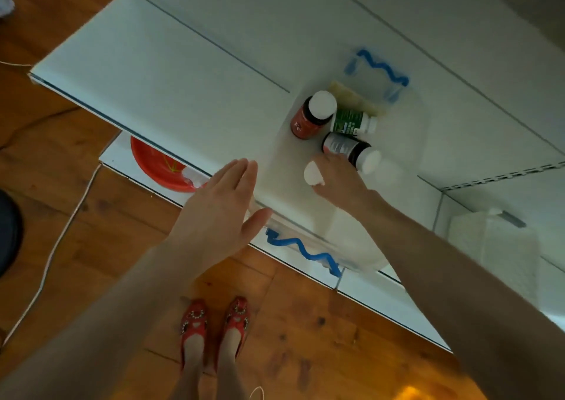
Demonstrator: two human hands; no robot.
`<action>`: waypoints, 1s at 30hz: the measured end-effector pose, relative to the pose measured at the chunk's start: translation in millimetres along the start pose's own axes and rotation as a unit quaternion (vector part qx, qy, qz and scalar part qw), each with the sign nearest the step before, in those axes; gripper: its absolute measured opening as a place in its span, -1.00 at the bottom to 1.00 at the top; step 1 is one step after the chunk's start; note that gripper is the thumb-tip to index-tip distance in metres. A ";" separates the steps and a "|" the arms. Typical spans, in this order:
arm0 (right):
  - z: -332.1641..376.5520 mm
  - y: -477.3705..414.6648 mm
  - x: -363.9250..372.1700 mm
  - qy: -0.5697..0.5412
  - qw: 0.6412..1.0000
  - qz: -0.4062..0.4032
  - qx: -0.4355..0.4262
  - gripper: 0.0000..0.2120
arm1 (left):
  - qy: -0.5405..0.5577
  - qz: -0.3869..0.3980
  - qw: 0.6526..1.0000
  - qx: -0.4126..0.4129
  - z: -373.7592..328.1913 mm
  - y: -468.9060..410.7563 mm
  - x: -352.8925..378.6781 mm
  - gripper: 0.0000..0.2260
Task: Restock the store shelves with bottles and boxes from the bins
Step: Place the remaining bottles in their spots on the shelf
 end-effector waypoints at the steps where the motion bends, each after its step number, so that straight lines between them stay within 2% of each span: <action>1: -3.1 7.7 -5.6 -0.047 0.998 -0.021 0.019 -0.50 | 0.019 0.008 1.000 -0.009 -0.3 0.1 -0.9 -0.37; 3: -8.2 27.8 -17.8 -0.171 0.982 -0.063 0.054 -0.42 | 0.030 0.005 0.999 -0.014 -3.2 0.4 -4.8 -0.37; 6: -16.1 70.2 -36.1 -0.326 0.928 -0.140 0.111 -0.42 | 0.012 0.010 1.000 -0.010 -8.1 -2.5 -8.8 -0.39; 11: -33.7 152.1 -47.4 -0.495 0.792 -0.298 0.198 -0.50 | -0.003 -0.002 0.999 0.046 -30.3 -17.7 -10.7 -0.44; 14: -45.1 189.3 -47.6 -0.557 0.705 -0.373 0.232 -0.53 | 0.006 0.050 0.997 0.057 -49.7 -38.0 -2.9 -0.42; 16: -53.9 208.3 -47.7 -0.574 0.669 -0.402 0.247 -0.55 | 0.005 0.076 0.995 0.068 -61.8 -54.7 5.6 -0.43; 18: -64.8 225.9 -45.7 -0.567 0.659 -0.420 0.260 -0.54 | -0.011 0.100 0.991 0.089 -76.8 -73.1 17.4 -0.44; 23: -77.1 247.9 -27.4 -0.525 0.693 -0.398 0.293 -0.48 | -0.090 0.169 0.973 0.130 -90.1 -115.3 52.6 -0.44; 27: -82.3 251.9 3.5 -0.529 0.699 -0.361 0.317 -0.46 | -0.174 0.152 0.953 0.194 -96.4 -144.2 76.5 -0.41; 30: -82.0 250.9 25.4 -0.533 0.702 -0.346 0.321 -0.47 | -0.194 0.123 0.942 0.244 -102.7 -163.2 87.4 -0.46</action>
Point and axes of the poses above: each hand's wrist, its own y-axis away from the middle knuckle, its own x-axis out of the palm, z = x × y, the point moved 4 cm from there along -y, towards the middle knuckle, and after that the axes turned 7 degrees about z, right-handed, at the moved point
